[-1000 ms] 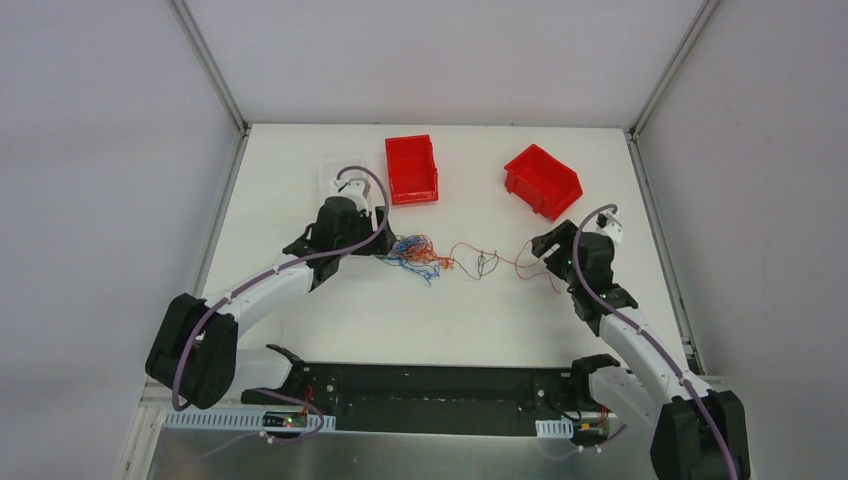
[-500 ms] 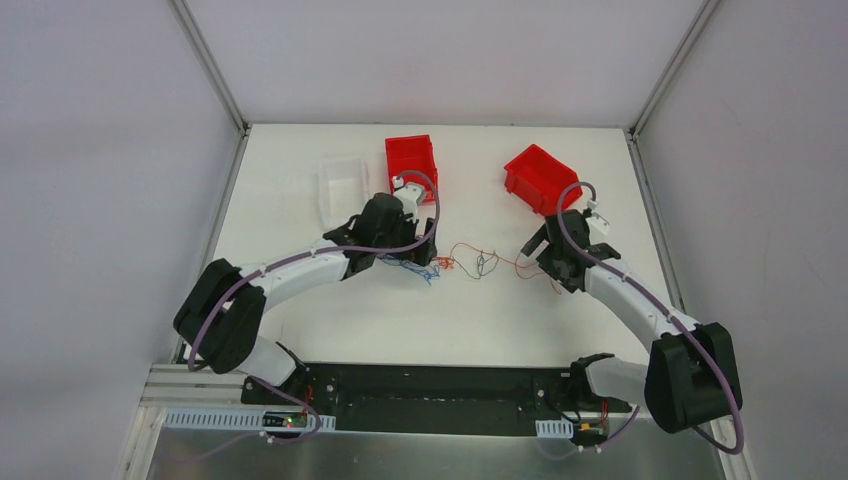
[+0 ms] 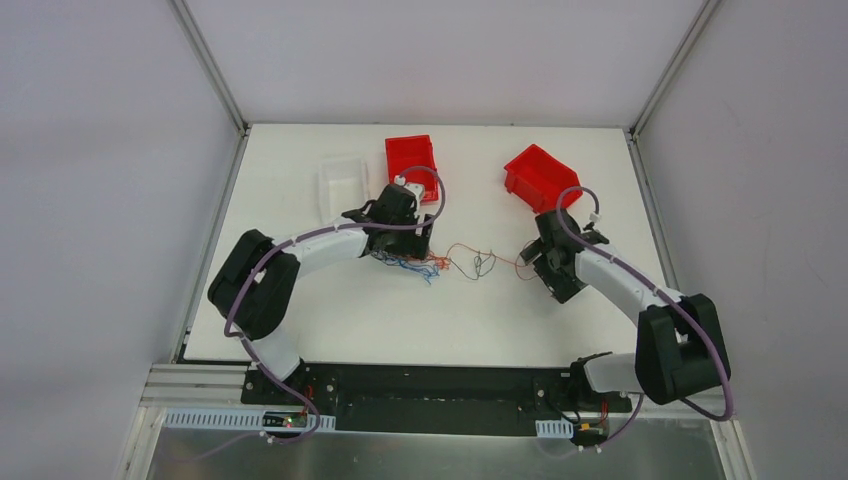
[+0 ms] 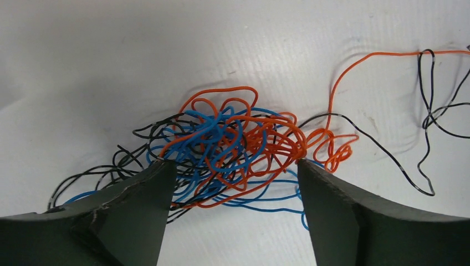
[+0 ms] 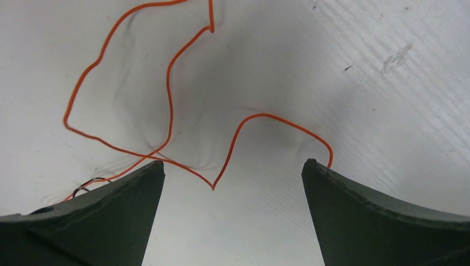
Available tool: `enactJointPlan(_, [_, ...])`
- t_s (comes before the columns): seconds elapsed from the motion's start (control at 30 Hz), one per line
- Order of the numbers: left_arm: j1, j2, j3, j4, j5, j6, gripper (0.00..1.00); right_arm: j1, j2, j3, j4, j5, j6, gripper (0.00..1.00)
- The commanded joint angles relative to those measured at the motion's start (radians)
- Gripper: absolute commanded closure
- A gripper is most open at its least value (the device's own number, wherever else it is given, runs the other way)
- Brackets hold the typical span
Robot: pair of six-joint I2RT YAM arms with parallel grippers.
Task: Untangle the cables
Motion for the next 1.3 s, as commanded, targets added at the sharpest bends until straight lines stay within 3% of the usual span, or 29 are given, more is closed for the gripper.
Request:
enactJointPlan(0.0, [0.045,0.002,0.025,-0.051,0.047,-0.037,0.26,0.006,0.072,0.053,0.018,-0.031,0.076,0.0])
enactJointPlan(0.1, [0.048,0.004,0.026,-0.052,0.059,-0.026,0.5,0.006,0.133,0.089,0.043,-0.011,0.093,0.02])
enactJointPlan(0.17, [0.049,0.0,0.026,-0.052,0.057,-0.024,0.68,0.005,0.177,0.12,0.049,0.007,0.102,0.1])
enactJointPlan(0.23, [0.049,-0.007,0.023,-0.053,0.051,-0.02,0.77,0.004,0.212,0.145,0.058,0.021,0.104,0.34])
enactJointPlan(0.3, [0.049,-0.023,0.014,-0.053,0.041,-0.02,0.77,-0.003,0.237,0.158,0.088,0.016,0.09,0.86])
enactJointPlan(0.33, [0.049,-0.033,0.01,-0.052,0.032,-0.019,0.78,-0.013,0.244,0.167,0.088,0.008,0.087,1.0])
enactJointPlan(0.6, [0.09,-0.086,-0.036,-0.053,-0.043,-0.058,0.79,-0.215,-0.014,0.162,0.027,0.07,-0.001,1.0])
enactJointPlan(0.8, [0.161,-0.059,-0.036,-0.082,-0.013,-0.098,0.78,-0.391,-0.23,0.282,-0.085,0.1,-0.092,1.0])
enactJointPlan(1.0, [0.163,-0.022,-0.012,-0.107,-0.012,-0.101,0.78,-0.434,-0.312,0.518,-0.192,0.162,-0.141,1.0])
enactJointPlan(1.2, [0.163,-0.031,-0.009,-0.11,0.046,-0.093,0.76,-0.434,-0.296,0.634,-0.247,-0.024,-0.177,1.0])
enactJointPlan(1.23, [0.163,-0.036,-0.009,-0.109,0.051,-0.091,0.76,-0.434,-0.304,0.617,-0.244,-0.065,-0.186,0.95])
enactJointPlan(1.27, [0.162,-0.041,-0.01,-0.107,0.056,-0.085,0.75,-0.434,-0.317,0.587,-0.238,-0.108,-0.196,0.68])
